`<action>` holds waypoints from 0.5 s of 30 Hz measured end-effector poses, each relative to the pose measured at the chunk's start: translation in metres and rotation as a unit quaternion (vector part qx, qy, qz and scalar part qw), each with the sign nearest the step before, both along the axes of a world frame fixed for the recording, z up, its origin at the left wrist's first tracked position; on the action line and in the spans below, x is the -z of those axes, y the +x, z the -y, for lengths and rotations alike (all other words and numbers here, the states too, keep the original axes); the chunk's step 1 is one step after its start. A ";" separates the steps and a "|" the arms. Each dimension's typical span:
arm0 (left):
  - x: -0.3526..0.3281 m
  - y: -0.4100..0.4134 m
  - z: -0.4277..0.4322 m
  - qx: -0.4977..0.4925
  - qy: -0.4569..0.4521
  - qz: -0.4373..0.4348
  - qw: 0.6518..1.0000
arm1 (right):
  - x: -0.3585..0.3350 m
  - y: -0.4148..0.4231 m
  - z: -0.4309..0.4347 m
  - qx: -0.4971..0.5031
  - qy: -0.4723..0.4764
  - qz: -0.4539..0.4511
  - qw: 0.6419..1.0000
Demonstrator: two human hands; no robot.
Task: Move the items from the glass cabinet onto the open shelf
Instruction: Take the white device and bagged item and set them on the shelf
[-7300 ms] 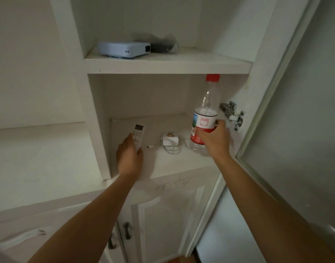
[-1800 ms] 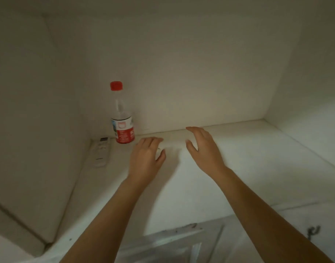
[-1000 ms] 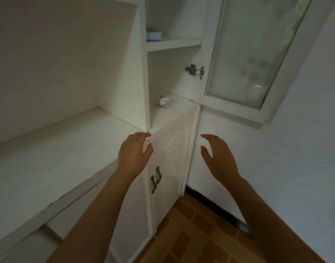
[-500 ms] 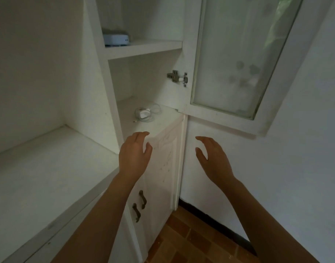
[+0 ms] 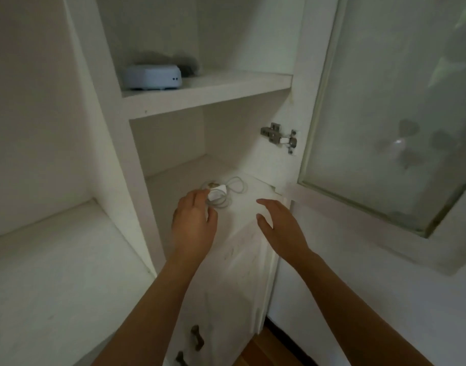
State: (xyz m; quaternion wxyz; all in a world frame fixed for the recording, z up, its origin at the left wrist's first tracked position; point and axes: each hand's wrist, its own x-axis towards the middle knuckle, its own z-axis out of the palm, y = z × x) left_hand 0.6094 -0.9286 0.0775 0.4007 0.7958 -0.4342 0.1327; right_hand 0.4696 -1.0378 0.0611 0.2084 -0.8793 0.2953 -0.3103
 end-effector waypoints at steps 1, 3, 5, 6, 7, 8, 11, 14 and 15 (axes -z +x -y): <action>0.005 0.000 0.003 -0.013 0.003 -0.002 1.000 | 0.001 0.006 0.007 -0.014 0.008 0.003 1.000; 0.014 0.001 0.007 -0.052 0.014 -0.012 0.998 | 0.002 0.019 0.020 -0.048 0.017 0.010 0.999; 0.022 0.001 0.010 -0.095 0.024 -0.025 0.995 | 0.002 0.029 0.031 -0.086 0.021 0.010 0.996; 0.025 0.002 0.012 -0.113 0.026 -0.034 0.993 | 0.002 0.032 0.036 -0.105 0.020 0.007 0.994; 0.028 0.002 0.013 -0.132 0.028 -0.043 0.990 | 0.002 0.035 0.042 -0.123 0.017 0.003 0.992; 0.032 0.001 0.014 -0.151 0.030 -0.051 0.987 | 0.002 0.037 0.048 -0.140 0.013 -0.003 0.990; 0.040 -0.002 0.017 -0.202 0.043 -0.069 0.976 | -0.001 0.042 0.065 -0.187 0.010 -0.007 0.982; 0.044 -0.004 0.020 -0.236 0.042 -0.086 0.967 | -0.001 0.043 0.077 -0.224 0.013 0.002 0.974; 0.043 -0.004 0.020 -0.246 0.042 -0.090 0.964 | 0.000 0.042 0.079 -0.234 0.014 0.003 0.972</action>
